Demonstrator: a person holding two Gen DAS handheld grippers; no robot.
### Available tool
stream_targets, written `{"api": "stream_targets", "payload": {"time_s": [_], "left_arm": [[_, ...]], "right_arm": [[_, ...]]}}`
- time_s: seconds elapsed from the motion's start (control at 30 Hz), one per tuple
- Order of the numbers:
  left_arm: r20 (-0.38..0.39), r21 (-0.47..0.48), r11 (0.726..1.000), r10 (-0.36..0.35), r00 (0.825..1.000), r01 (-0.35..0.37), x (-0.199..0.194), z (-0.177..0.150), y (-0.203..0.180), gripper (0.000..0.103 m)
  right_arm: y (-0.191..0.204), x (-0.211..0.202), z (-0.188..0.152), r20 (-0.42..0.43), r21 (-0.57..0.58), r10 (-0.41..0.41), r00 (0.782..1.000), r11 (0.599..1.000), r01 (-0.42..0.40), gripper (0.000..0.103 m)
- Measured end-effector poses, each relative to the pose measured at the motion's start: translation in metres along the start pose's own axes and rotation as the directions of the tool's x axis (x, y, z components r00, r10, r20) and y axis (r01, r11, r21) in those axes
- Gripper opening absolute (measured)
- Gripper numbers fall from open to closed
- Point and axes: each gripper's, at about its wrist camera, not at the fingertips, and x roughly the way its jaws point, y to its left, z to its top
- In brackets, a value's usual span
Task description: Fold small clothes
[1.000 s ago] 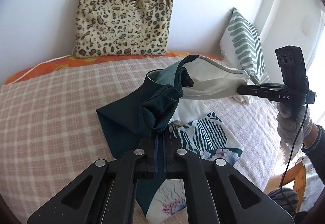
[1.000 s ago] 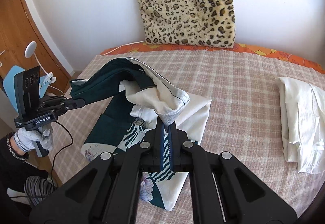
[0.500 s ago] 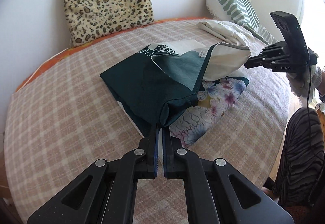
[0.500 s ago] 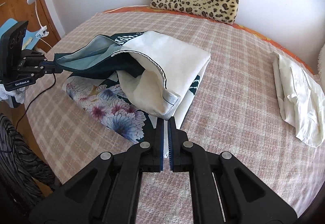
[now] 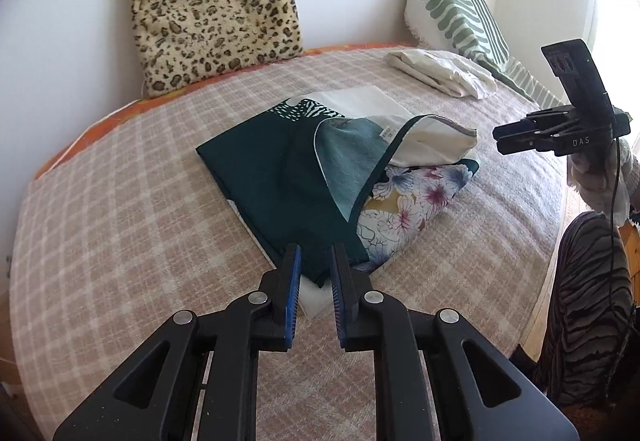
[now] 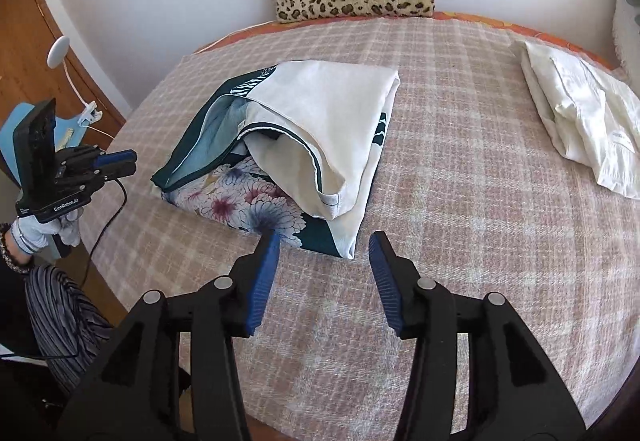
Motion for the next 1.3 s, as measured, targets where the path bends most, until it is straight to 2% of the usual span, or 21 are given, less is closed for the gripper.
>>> {"api": "stream_targets", "payload": {"time_s": [0.03,0.1,0.17,0.23,0.3,0.33,0.4,0.43,0.53,0.73,0.9,1.1,1.2,1.27,1.3], "left_arm": [[-0.009,0.021,1.0,-0.001,1.0,0.001,0.005,0.002,-0.006,0.027],[-0.021,0.048,0.999,0.001,1.0,0.0,0.013,0.005,-0.014,0.041],[-0.025,0.063,0.998,0.005,1.0,-0.004,0.02,0.007,-0.018,0.041],[-0.032,0.093,0.995,0.027,0.999,-0.024,0.025,0.007,-0.022,0.041],[-0.05,0.103,0.994,0.051,0.997,-0.046,0.031,0.004,-0.023,0.04],[-0.058,0.096,0.995,0.046,0.997,-0.04,0.033,0.002,-0.021,0.035],[-0.066,0.089,0.995,0.038,0.997,-0.032,0.035,-0.003,-0.018,0.017],[-0.066,0.092,0.995,0.041,0.997,-0.034,0.035,-0.005,-0.017,0.013],[-0.062,0.075,0.997,0.033,0.998,-0.028,0.029,-0.009,-0.01,0.008],[-0.035,0.025,1.0,0.014,0.999,-0.013,0.016,-0.011,-0.001,0.007],[-0.019,0.044,0.999,0.011,1.0,-0.01,0.01,-0.008,-0.005,0.007],[-0.021,0.083,0.996,-0.021,1.0,0.022,0.009,-0.009,-0.009,0.007],[-0.016,0.06,0.997,-0.037,0.999,0.038,0.006,-0.011,-0.003,0.008],[-0.014,0.03,0.998,-0.055,0.998,0.055,0.001,-0.011,0.003,0.012],[-0.001,0.013,0.998,-0.062,0.998,0.062,-0.002,-0.01,0.007,0.018]], "right_arm": [[0.007,0.007,0.002,0.0,-0.036,-0.043,0.999,0.998,0.043,0.049],[0.013,0.023,0.007,-0.017,-0.051,-0.101,0.995,0.994,0.1,0.049],[0.014,0.036,0.013,-0.028,-0.039,-0.125,0.992,0.992,0.124,0.044],[0.017,0.044,0.016,-0.033,-0.048,-0.154,0.988,0.987,0.152,0.016],[0.021,0.047,0.016,-0.032,-0.075,-0.195,0.98,0.978,0.192,0.01],[0.024,0.047,0.015,-0.027,-0.097,-0.219,0.975,0.972,0.215,0.008],[0.032,0.043,0.012,-0.006,-0.17,-0.284,0.959,0.945,0.279,0.007],[0.037,0.04,0.01,0.01,-0.207,-0.316,0.949,0.928,0.311,0.006],[0.042,0.03,0.011,0.045,-0.263,-0.38,0.924,0.888,0.378,0.006],[0.049,0.032,0.004,0.039,-0.334,-0.426,0.904,0.847,0.414,0.006],[0.045,0.043,-0.005,-0.021,-0.308,-0.417,0.909,0.867,0.391,0.006],[0.047,0.05,-0.004,-0.084,-0.328,-0.449,0.89,0.856,0.401,0.006],[0.045,0.047,0.0,-0.121,-0.317,-0.454,0.883,0.86,0.399,0.006],[0.041,0.038,0.004,-0.147,-0.263,-0.407,0.902,0.895,0.361,0.007],[0.038,0.034,0.006,-0.167,-0.223,-0.365,0.916,0.919,0.325,0.013]]}}
